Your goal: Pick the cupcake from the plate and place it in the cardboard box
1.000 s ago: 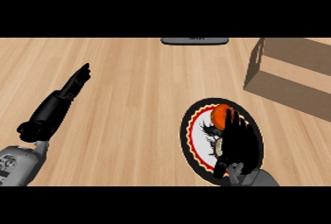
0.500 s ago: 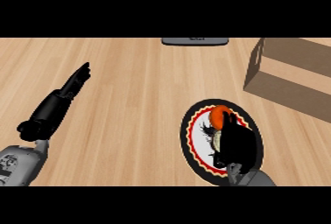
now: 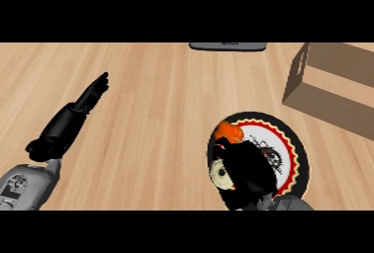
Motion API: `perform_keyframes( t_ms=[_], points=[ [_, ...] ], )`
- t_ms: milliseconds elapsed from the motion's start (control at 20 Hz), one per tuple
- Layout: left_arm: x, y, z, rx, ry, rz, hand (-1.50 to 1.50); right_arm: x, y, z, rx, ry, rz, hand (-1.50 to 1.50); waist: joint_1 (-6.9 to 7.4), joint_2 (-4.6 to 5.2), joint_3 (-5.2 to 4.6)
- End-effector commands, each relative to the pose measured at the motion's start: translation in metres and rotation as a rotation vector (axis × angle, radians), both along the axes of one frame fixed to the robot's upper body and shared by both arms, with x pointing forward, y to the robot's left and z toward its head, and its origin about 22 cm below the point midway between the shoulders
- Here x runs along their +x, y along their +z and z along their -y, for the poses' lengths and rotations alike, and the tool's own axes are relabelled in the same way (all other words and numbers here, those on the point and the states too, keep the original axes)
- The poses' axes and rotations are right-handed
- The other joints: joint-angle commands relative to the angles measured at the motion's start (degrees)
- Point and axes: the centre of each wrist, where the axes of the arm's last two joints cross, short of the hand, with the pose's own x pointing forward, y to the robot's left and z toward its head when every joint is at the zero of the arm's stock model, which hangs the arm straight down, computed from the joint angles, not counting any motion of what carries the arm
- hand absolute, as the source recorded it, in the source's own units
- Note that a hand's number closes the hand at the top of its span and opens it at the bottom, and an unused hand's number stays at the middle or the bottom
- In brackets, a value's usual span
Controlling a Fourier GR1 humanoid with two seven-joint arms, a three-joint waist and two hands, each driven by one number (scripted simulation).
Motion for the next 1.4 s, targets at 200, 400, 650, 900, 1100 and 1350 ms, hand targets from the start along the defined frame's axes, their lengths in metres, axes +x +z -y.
perform_keyframes(
  t_ms=[200, 400, 650, 900, 1100, 1350],
  points=[
    [-0.002, -0.003, -0.009, 0.013, 0.035, -0.001, 0.00, 0.013, 0.036, 0.059, 0.173, 0.511, 0.181, 1.50, -1.73, 0.02, 0.07],
    [-0.008, -0.008, -0.011, 0.007, 0.039, -0.010, 0.00, 0.013, 0.066, 0.099, 0.170, 0.587, 0.329, 1.50, -2.33, -0.25, 0.02],
    [-0.008, 0.008, -0.004, 0.006, 0.055, -0.003, 0.00, 0.006, 0.105, 0.118, 0.318, 0.466, 0.421, 1.50, -2.47, -0.36, -0.02],
    [-0.010, 0.012, 0.000, 0.016, 0.029, -0.005, 0.00, 0.029, 0.128, 0.148, 0.509, 0.146, 0.475, 1.50, -2.05, -0.35, -0.05],
    [-0.005, 0.004, -0.005, 0.002, 0.044, -0.002, 0.00, 0.046, 0.163, 0.191, 0.537, -0.028, 0.509, 1.50, -2.14, -0.21, -0.07],
    [0.006, -0.008, 0.016, 0.012, 0.024, 0.002, 0.00, 0.101, 0.166, 0.214, 0.571, -0.151, 0.525, 1.50, -1.30, 0.27, -0.06]
  ],
)
